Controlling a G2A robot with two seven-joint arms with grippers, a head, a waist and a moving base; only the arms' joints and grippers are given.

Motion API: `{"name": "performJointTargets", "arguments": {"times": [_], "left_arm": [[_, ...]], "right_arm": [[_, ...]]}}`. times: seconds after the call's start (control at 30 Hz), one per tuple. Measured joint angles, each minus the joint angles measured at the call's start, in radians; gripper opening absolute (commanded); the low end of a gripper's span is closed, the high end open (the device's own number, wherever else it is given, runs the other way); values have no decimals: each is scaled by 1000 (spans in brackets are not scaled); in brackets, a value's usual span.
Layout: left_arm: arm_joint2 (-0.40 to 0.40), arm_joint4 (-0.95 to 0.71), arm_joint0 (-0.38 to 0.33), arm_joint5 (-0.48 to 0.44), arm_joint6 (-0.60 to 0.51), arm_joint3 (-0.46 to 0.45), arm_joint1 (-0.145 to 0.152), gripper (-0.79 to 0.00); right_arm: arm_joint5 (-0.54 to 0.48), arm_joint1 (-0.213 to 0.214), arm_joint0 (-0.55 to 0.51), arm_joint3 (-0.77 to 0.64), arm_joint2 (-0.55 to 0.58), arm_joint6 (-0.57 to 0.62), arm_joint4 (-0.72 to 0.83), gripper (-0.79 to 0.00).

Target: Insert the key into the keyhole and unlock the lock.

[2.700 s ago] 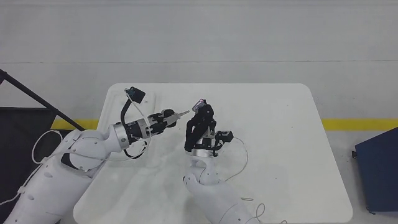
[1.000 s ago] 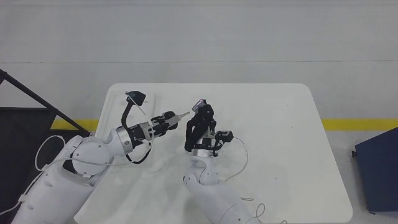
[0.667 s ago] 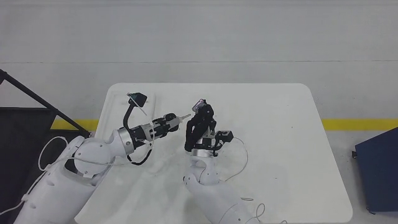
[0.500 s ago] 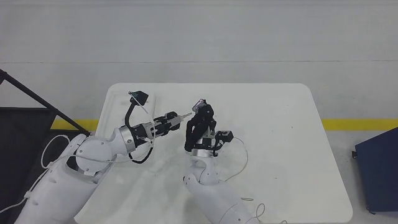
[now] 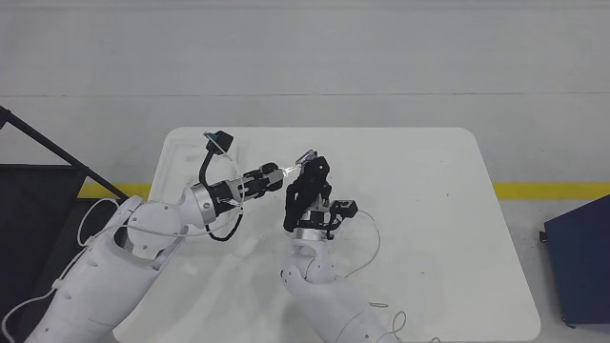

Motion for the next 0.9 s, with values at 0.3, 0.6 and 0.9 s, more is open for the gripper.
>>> {"name": "performJointTargets", "arguments": {"times": [0.3,0.6,0.9], "left_arm": [[-25,11,22,16,-7,-11,-3,-785],[-41,26,32,25,-7,-19,-8,-785],[-21,42,26,43,-9,-27,-19,-785]], "right_arm": [[0,0,0,0,0,0,0,-785],[0,0,0,0,0,0,0,-785],[0,0,0,0,0,0,0,-785]]}}
